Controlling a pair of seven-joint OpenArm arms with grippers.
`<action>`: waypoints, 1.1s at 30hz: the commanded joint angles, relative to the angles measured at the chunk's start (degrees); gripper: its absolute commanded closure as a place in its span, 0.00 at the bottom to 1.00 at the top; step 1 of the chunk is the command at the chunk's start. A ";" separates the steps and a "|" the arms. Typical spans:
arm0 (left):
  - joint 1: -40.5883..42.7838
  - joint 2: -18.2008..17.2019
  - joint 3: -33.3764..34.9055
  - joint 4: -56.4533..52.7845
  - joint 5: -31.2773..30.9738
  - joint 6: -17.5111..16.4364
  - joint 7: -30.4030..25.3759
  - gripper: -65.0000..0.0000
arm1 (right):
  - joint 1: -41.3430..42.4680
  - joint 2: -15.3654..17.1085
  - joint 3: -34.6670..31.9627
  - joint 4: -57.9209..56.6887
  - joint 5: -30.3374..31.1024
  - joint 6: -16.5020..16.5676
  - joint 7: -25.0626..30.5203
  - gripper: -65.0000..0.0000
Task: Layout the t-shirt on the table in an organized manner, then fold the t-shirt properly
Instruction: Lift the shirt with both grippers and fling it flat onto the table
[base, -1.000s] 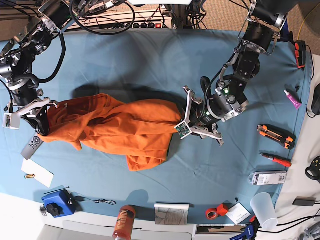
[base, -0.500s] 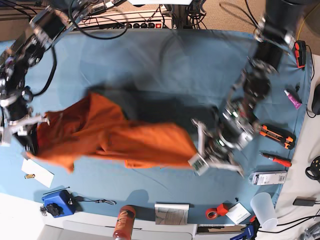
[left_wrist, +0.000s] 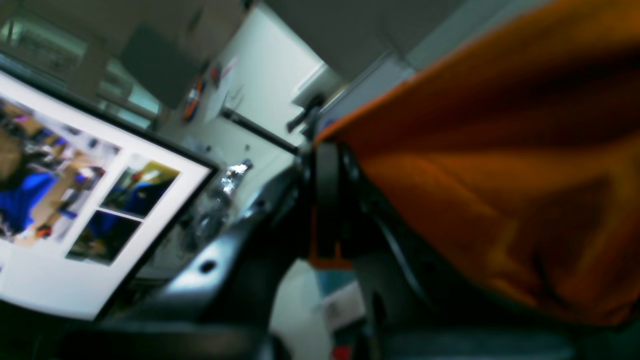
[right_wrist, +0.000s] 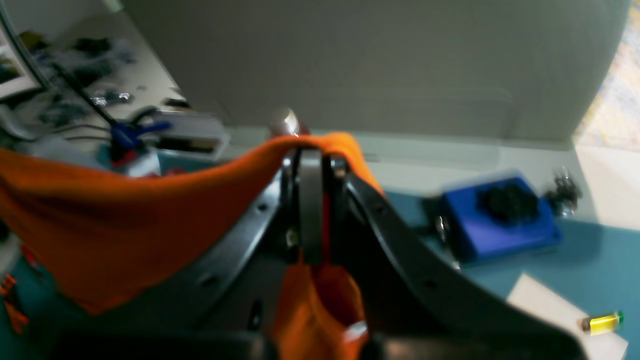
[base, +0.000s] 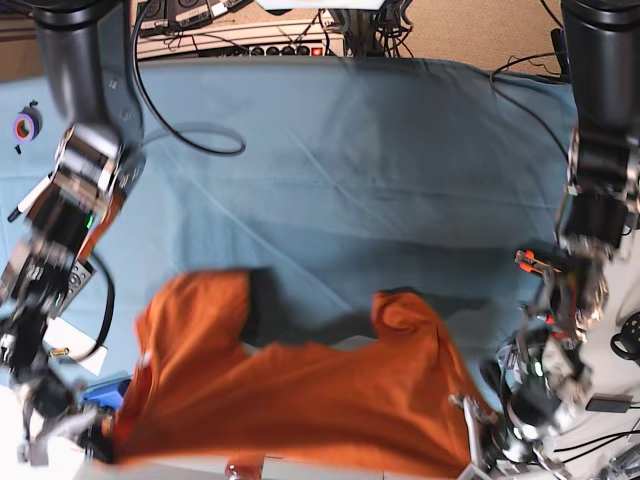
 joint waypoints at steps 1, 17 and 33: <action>-4.33 -0.52 -0.57 -0.90 0.39 0.87 0.09 1.00 | 4.15 0.90 0.04 -0.07 1.55 0.09 1.18 1.00; -10.16 -1.81 -0.57 -4.50 -17.77 0.39 21.57 1.00 | -1.73 1.11 0.24 4.17 17.33 0.13 -17.46 1.00; 17.90 -2.34 -2.62 9.03 -18.88 -0.68 24.83 1.00 | -22.88 1.09 0.26 17.44 20.28 0.09 -21.86 1.00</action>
